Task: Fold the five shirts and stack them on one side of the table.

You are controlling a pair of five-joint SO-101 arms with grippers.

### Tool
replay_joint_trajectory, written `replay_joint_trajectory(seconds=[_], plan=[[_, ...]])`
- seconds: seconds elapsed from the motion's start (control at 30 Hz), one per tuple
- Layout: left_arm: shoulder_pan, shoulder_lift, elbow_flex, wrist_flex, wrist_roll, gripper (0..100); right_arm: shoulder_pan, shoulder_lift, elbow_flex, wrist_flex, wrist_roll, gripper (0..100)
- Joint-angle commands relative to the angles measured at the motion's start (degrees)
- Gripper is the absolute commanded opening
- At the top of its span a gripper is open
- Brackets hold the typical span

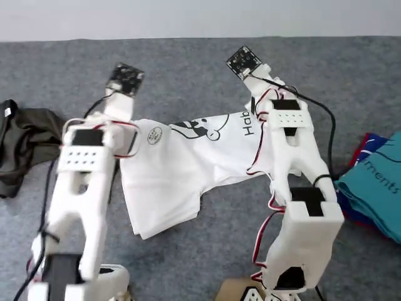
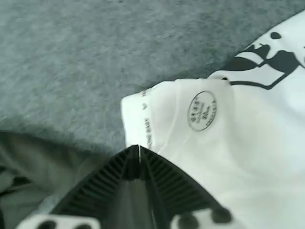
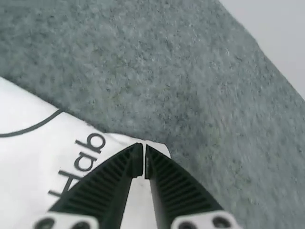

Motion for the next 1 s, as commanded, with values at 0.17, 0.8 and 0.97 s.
replay_joint_trajectory(seconds=[0.17, 0.8, 0.97], plan=[[4.48, 14.86, -16.75, 6.51, 0.62, 0, 0.84, 6.20, -3.16, -8.57, -0.44, 1.0], [3.87, 40.18, -40.31, 31.47, 0.53, 0, 2.42, 27.03, -31.82, 8.04, -0.35, 1.0], [-0.53, 41.58, -40.31, 32.53, 0.62, 0, 3.65, 29.67, -34.90, 9.19, -0.26, 1.0]])
